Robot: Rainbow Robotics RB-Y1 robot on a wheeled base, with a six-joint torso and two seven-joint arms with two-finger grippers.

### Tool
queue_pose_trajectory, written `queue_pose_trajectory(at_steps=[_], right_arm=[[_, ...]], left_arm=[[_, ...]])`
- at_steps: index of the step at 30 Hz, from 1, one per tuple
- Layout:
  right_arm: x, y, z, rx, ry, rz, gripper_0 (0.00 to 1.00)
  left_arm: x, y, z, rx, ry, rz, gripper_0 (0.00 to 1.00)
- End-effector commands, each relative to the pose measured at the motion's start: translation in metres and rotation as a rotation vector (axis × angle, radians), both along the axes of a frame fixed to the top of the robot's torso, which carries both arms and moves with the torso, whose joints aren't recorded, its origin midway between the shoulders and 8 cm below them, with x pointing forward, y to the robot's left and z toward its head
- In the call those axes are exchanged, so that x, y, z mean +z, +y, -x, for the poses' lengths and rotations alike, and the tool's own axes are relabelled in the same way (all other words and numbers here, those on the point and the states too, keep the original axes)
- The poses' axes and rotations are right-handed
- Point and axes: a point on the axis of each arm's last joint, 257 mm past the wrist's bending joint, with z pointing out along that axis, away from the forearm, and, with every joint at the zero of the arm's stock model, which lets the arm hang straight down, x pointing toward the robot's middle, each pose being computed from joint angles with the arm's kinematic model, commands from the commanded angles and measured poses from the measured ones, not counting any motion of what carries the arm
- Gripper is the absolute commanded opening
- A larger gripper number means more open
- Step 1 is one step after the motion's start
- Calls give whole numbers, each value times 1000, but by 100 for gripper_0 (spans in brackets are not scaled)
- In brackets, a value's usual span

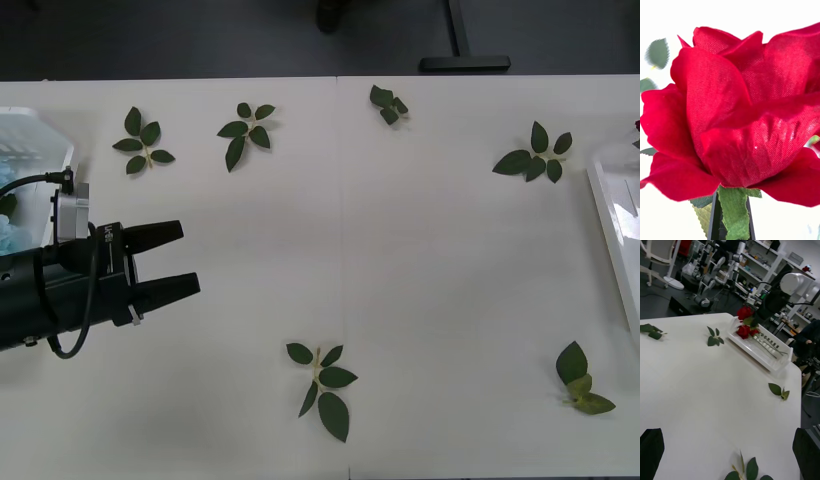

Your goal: Place the red flowers into the right box and the blue flowers into the left box. If a person shows an open palm, hand one flower to the person first, then continue sorting.

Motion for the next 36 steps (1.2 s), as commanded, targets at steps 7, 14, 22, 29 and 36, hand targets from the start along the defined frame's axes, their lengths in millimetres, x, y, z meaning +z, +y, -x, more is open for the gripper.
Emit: queue_pose_trajectory(at_steps=[7, 14, 22, 29, 36], right_arm=[[24, -41, -43, 36, -119, 196, 0], [11, -50, -47, 43, -116, 277, 0], [-18, -76, -33, 11, -77, 315, 0], [-46, -95, -18, 2, -35, 351, 0], [-50, -87, -20, 3, -42, 308, 37]], left_arm=[[38, 23, 36, -128, -28, -54, 100], [47, 31, 45, -165, -11, -112, 100], [54, 33, 55, -187, 18, -120, 100], [53, 34, 55, -184, 18, -121, 100], [53, 34, 55, -184, 18, -121, 100]])
